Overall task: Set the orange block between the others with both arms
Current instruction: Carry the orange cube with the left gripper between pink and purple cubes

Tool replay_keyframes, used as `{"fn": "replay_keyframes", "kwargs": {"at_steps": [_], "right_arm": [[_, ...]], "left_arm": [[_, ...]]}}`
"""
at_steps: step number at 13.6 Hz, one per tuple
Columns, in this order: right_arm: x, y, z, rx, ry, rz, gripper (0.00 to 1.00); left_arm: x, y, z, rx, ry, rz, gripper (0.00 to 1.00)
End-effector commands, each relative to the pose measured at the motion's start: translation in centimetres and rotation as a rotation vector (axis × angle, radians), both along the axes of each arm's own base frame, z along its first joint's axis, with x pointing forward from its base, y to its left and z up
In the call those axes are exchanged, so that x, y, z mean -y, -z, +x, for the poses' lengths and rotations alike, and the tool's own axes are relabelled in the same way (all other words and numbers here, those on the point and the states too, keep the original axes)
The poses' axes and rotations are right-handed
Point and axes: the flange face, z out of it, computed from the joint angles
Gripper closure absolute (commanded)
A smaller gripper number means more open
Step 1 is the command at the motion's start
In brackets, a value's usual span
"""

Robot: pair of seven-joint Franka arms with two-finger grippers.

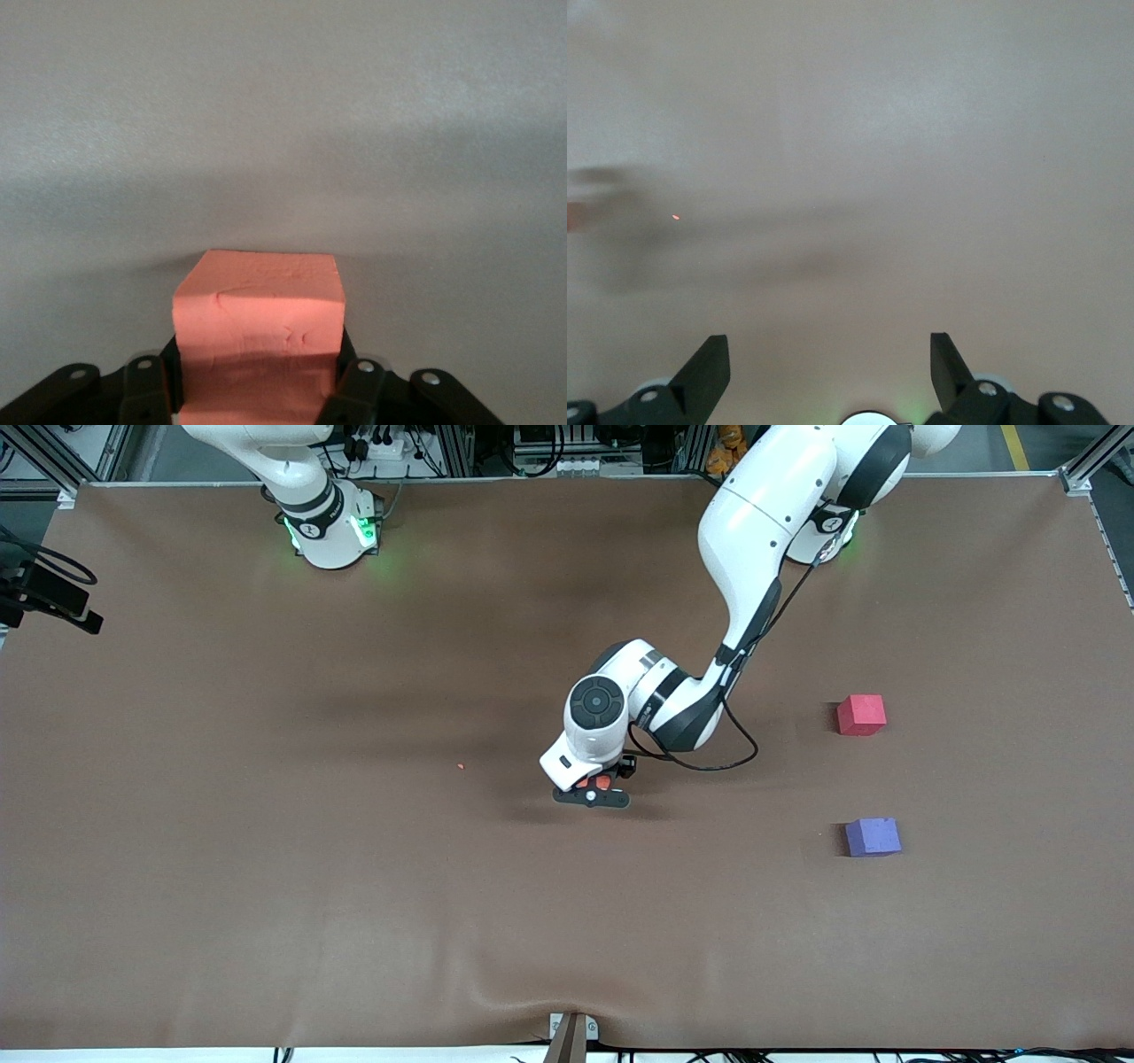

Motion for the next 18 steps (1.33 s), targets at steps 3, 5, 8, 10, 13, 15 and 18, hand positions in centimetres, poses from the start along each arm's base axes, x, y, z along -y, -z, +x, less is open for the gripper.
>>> {"fn": "replay_keyframes", "kwargs": {"at_steps": [3, 5, 8, 10, 13, 15, 18], "right_arm": [[-0.6, -0.2, 0.0, -0.007, 0.002, -0.016, 0.00], [-0.6, -0.1, 0.0, -0.009, 0.002, -0.015, 0.00], [-0.9, -0.4, 0.0, -0.001, -0.002, -0.016, 0.00], [-0.6, -0.2, 0.1, -0.004, 0.002, -0.016, 0.00], [-0.5, -0.2, 0.1, 0.000, 0.004, -0.018, 0.00], [-0.8, -0.1, 0.1, -0.004, -0.001, -0.016, 0.00], [-1.6, -0.2, 0.1, -0.004, -0.017, -0.019, 0.00]], "left_arm": [[-6.0, -7.1, 4.4, -0.012, -0.074, 0.037, 1.00], [-9.6, -11.8, 5.7, -0.031, -0.124, 0.045, 1.00], [-16.4, -16.5, 7.2, -0.062, -0.175, 0.067, 1.00], [-21.4, -18.2, 7.8, -0.069, -0.190, 0.070, 1.00], [-29.1, -19.6, 8.7, -0.077, -0.194, 0.066, 1.00], [-34.3, -19.0, 8.7, -0.106, -0.190, 0.068, 1.00], [-41.4, -16.9, 8.4, -0.136, -0.194, 0.061, 1.00]]}}
